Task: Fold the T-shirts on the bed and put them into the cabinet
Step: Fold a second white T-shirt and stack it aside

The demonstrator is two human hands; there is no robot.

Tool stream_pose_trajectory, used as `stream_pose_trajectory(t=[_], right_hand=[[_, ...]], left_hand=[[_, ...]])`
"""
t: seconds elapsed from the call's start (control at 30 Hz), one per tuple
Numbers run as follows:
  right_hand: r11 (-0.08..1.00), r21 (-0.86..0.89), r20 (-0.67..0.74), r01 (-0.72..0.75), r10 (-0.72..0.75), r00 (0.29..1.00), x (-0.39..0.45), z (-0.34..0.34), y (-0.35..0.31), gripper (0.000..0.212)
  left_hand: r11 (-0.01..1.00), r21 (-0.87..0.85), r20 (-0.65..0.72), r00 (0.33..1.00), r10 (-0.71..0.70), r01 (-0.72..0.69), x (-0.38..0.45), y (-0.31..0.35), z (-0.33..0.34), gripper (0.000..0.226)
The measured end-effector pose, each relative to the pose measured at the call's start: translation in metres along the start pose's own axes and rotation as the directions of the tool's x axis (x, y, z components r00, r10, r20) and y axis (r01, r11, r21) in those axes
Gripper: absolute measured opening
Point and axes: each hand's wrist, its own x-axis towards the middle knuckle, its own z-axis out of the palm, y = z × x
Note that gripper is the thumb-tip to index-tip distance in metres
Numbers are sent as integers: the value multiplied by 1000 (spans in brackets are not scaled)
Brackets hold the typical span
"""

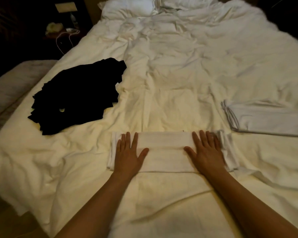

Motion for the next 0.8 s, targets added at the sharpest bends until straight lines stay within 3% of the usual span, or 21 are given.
stream_pose_trajectory(t=[0.2, 0.3, 0.37, 0.47, 0.53, 0.7, 0.8], right_hand=[[1000, 4, -10, 5, -5, 1000, -9, -11, 10, 77], [991, 125, -217, 45, -17, 976, -13, -19, 17, 56], [977, 211, -327, -30, 100, 940, -19, -24, 27, 50], [892, 358, -193, -275, 359, 913, -29, -25, 40, 64], [801, 475, -77, -365, 451, 889, -33, -25, 47, 73], [639, 685, -53, -350, 523, 851, -32, -30, 55, 64], [659, 663, -67, -355, 524, 849, -32, -29, 54, 54]], left_hand=[[1000, 9, -10, 1000, 1, -1, -2, 4, 1, 91], [998, 54, -11, 1000, -21, 21, -2, 9, -4, 88], [997, 76, -14, 999, -29, 30, -4, 19, -6, 86], [997, 61, 23, 999, 47, -49, -11, 41, -6, 85], [986, 58, 51, 987, 151, -154, -15, 62, -3, 81], [918, -12, 100, 913, 395, -396, -18, 127, 15, 62], [887, -75, 116, 879, 462, -456, -17, 162, 26, 59]])
